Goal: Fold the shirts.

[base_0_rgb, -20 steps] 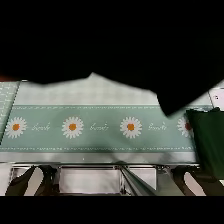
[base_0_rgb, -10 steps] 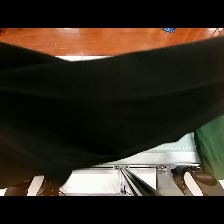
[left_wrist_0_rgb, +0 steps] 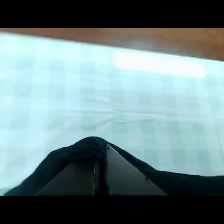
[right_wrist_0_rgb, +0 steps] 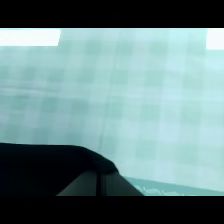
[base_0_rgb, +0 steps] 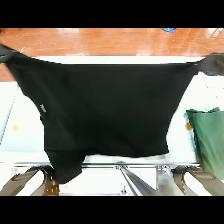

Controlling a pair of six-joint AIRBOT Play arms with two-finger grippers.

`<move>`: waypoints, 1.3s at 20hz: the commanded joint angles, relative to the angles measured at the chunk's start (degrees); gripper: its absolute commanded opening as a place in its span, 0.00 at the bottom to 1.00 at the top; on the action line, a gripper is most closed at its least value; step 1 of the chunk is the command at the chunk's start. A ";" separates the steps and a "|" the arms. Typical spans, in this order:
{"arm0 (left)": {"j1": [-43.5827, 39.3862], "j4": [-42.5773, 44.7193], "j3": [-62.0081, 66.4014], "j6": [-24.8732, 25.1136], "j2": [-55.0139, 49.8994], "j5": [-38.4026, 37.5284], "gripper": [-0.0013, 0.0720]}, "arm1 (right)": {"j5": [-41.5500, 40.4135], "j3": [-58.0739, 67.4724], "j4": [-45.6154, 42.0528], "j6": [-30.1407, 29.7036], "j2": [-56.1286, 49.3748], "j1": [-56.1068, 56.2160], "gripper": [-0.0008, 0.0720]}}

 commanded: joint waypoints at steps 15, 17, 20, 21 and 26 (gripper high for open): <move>7.43 -11.74 19.12 -5.05 -40.26 -13.66 0.71 | 6.58 29.86 9.75 2.93 -43.30 -15.98 0.58; 11.26 -7.58 17.42 -3.80 -38.97 -23.52 0.71 | 15.04 27.23 1.49 3.10 -41.07 -19.96 0.57; 14.38 0.55 3.17 -0.76 -30.67 -25.44 0.71 | 10.29 8.31 -1.57 3.15 -31.61 -22.58 0.57; 15.67 1.16 -4.04 1.27 -26.45 -23.32 0.71 | 6.21 0.20 -0.50 2.38 -27.41 -22.93 0.57; 28.33 -3.54 -33.64 7.52 -8.00 -12.79 0.71 | -7.10 -31.36 7.74 -2.91 -6.25 -22.95 0.57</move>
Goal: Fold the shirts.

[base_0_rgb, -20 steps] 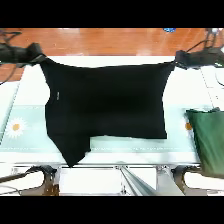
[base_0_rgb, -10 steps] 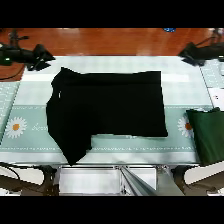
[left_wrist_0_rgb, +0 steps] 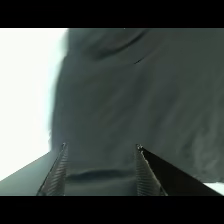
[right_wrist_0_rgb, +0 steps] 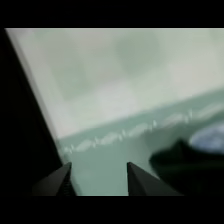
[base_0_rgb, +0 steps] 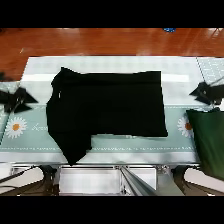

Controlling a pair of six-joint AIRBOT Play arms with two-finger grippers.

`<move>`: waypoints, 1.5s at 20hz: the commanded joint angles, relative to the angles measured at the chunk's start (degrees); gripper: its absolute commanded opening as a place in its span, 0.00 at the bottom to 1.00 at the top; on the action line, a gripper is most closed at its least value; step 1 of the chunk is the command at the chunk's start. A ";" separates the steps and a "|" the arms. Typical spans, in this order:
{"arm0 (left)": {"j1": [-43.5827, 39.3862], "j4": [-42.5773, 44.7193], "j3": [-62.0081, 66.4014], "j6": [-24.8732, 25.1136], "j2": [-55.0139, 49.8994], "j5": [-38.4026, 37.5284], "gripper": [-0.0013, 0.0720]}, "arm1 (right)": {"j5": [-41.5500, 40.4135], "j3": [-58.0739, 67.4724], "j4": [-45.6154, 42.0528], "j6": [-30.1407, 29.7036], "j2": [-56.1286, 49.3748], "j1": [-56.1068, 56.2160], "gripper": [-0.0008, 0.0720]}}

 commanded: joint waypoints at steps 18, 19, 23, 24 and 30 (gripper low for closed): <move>-0.48 -9.90 -29.53 7.19 3.10 14.95 0.62 | -3.87 -24.00 16.41 -7.50 20.57 -1.73 0.57; -0.90 -11.39 -29.35 8.02 2.93 14.95 0.21 | -2.69 -24.02 15.28 -7.91 20.57 -3.39 0.57; -1.55 -13.55 -26.03 11.74 3.04 10.60 0.04 | 7.19 -24.85 -0.33 -2.08 20.57 -8.33 0.57; -1.55 -13.55 -25.24 11.72 3.19 10.14 0.04 | 9.14 -25.73 0.20 -2.08 20.57 -8.28 0.57; -1.55 -13.57 -23.96 11.69 3.65 9.27 0.04 | 11.85 -32.61 3.26 -2.78 20.06 -0.87 0.57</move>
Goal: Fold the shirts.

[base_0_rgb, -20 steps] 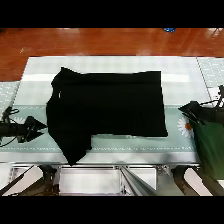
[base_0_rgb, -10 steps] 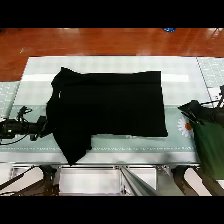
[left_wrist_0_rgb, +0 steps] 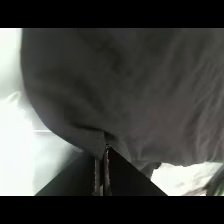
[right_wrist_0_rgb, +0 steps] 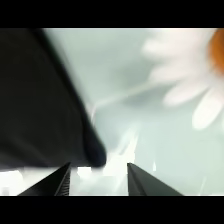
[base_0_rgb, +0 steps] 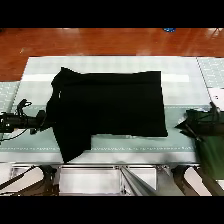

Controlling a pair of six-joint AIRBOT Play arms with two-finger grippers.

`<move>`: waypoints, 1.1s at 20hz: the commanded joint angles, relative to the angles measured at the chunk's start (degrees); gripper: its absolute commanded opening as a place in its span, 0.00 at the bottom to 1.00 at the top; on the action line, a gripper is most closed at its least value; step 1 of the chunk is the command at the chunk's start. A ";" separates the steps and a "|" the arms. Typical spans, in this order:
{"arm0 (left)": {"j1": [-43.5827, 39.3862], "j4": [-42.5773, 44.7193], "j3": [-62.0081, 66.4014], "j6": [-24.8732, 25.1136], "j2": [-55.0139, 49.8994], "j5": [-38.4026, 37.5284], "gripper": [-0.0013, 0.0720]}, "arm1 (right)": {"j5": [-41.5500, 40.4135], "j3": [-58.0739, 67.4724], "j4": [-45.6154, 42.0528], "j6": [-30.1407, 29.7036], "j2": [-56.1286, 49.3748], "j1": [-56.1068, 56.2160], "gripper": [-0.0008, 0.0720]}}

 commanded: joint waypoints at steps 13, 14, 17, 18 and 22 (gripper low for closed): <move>-0.09 -0.42 0.57 0.33 0.07 -1.14 0.04 | -18.16 0.07 12.13 0.33 -17.27 16.83 0.51; -0.09 -0.50 0.61 0.33 0.07 -1.11 0.04 | -18.36 1.73 14.23 -1.18 -18.47 18.58 0.35; -0.07 -2.95 3.82 0.42 0.46 -2.73 0.04 | -13.94 11.04 18.58 -7.13 -19.10 22.56 0.04; -0.07 -5.92 6.58 1.11 1.16 -4.02 0.04 | -11.61 15.82 18.32 -7.08 -18.97 22.91 0.04; -0.07 -22.73 24.50 1.44 6.05 -4.37 0.04 | -6.43 43.76 16.83 -4.24 -18.16 22.53 0.04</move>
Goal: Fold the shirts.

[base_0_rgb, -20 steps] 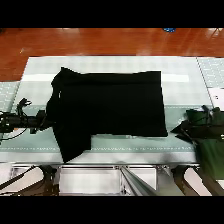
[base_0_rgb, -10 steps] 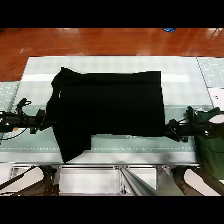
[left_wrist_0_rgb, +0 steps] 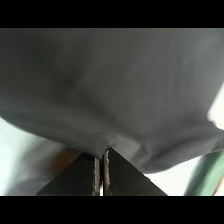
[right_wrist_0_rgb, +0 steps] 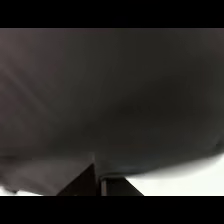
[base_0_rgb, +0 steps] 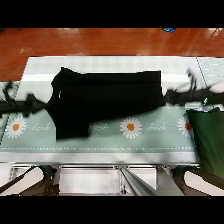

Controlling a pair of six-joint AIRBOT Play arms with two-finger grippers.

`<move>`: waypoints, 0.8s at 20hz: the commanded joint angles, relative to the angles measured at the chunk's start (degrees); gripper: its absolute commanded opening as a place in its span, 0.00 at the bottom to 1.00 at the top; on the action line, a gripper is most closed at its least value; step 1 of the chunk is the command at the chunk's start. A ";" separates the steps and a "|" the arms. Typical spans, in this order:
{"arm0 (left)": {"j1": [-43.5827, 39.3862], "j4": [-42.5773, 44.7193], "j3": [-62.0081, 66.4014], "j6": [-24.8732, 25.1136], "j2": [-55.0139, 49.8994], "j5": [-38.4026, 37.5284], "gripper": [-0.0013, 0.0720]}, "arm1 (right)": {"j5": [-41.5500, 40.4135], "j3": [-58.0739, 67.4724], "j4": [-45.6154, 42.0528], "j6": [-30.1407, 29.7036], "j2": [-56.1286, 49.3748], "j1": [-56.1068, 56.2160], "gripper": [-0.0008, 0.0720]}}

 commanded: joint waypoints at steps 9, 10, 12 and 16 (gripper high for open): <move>1.20 -9.86 60.19 -0.87 10.08 11.80 0.04 | 6.49 64.96 -14.67 7.78 7.26 0.61 0.04; 1.36 -7.34 62.53 -1.92 11.32 11.82 0.04 | 7.69 64.92 -16.37 7.78 10.34 0.61 0.04; 1.36 -0.33 64.78 -2.08 15.41 12.15 0.04 | 10.97 64.92 -19.67 7.78 15.98 0.61 0.04; -1.46 16.68 64.85 -6.88 24.57 11.56 0.04 | 18.88 64.11 -25.62 9.29 24.83 0.61 0.04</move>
